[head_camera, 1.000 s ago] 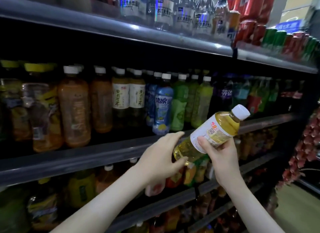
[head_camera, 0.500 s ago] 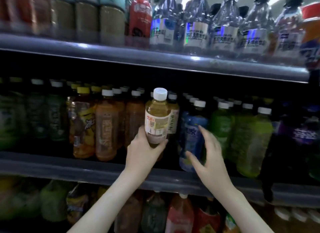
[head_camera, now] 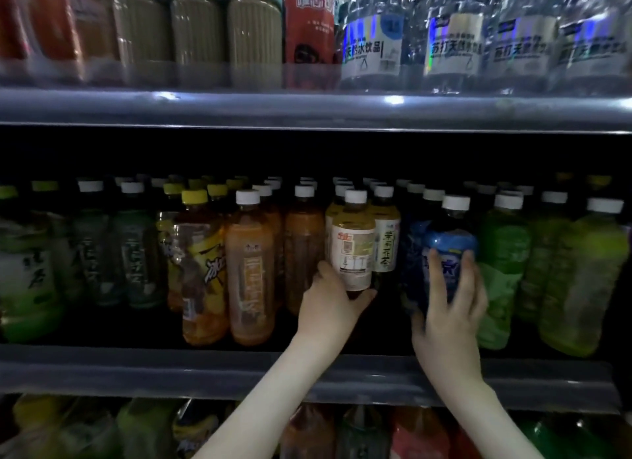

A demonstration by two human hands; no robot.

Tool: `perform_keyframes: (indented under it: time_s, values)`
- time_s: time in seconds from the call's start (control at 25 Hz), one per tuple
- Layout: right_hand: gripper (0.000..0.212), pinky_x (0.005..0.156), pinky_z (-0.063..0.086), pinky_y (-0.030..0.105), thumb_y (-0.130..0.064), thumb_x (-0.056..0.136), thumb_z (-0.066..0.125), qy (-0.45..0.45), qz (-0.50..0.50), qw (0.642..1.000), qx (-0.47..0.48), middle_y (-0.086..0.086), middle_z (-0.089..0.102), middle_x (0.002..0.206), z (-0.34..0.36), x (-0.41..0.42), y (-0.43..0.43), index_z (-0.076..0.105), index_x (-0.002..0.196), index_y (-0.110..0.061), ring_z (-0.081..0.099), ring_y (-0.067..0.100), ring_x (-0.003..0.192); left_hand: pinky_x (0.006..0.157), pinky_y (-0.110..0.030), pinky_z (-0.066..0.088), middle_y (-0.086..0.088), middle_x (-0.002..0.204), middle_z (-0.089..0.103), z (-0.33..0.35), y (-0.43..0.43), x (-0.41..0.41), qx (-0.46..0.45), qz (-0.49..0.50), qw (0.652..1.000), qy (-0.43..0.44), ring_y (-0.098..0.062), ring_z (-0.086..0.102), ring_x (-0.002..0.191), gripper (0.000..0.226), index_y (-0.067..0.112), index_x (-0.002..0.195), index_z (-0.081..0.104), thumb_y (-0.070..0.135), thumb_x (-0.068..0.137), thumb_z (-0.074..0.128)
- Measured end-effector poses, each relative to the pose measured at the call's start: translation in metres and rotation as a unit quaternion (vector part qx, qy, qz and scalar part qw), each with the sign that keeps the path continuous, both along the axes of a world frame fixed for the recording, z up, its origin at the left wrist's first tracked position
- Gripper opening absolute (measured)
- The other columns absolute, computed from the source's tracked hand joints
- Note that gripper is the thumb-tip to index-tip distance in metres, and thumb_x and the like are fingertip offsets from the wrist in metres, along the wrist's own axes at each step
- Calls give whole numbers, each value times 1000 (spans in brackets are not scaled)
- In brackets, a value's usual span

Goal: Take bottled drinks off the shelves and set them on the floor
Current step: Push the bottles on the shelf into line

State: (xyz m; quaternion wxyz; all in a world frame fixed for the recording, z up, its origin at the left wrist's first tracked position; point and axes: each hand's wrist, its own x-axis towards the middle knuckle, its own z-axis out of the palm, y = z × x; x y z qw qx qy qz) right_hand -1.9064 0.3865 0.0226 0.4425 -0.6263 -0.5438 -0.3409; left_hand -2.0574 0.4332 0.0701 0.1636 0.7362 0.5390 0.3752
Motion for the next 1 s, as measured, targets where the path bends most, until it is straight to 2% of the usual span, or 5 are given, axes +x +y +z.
perform_keyframes:
  time_s: [0.28, 0.56, 0.72, 0.8, 1.0]
  values:
    - [86, 104, 32, 59, -13, 79, 72, 4, -31, 999, -38, 18, 7, 157, 3, -4, -12, 24, 151, -14, 15, 41, 137, 88, -34, 48, -14, 142, 37, -11, -14, -8, 67, -2, 997, 38, -29, 47, 123, 86, 6, 146, 11, 47, 88, 59]
    - [47, 104, 35, 36, -19, 92, 54, 68, 180, 981, -37, 15, 51, 131, -47, -107, -69, 46, 136, -3, 43, 25, 122, 101, -26, 40, -11, 123, 58, -99, -90, -99, 311, -5, 950, 2, -22, 52, 117, 41, 2, 127, 53, 21, 90, 52]
    - [32, 93, 47, 28, -19, 96, 50, 98, 326, 918, -201, 9, 62, 115, -120, -206, -106, 57, 123, -4, 57, 20, 107, 80, -22, 48, -4, 115, 61, -198, -151, -200, 144, 41, 986, 69, -19, 59, 105, 41, 7, 121, 57, 28, 89, 44]
    - [29, 88, 48, 27, -20, 97, 51, 121, 368, 852, -352, 3, 62, 114, -153, -264, -122, 56, 124, -11, 58, 18, 106, 76, -29, 51, -2, 117, 58, -242, -179, -259, 7, 89, 990, 112, -20, 61, 103, 42, 12, 126, 53, 32, 90, 43]
    - [29, 87, 49, 36, -27, 98, 47, 58, 405, 704, -581, 0, 59, 119, -228, -424, -123, 48, 127, -21, 59, 20, 104, 83, -36, 45, -3, 120, 49, -320, -237, -427, -274, 202, 929, 146, -24, 54, 111, 41, 17, 133, 38, 29, 94, 46]
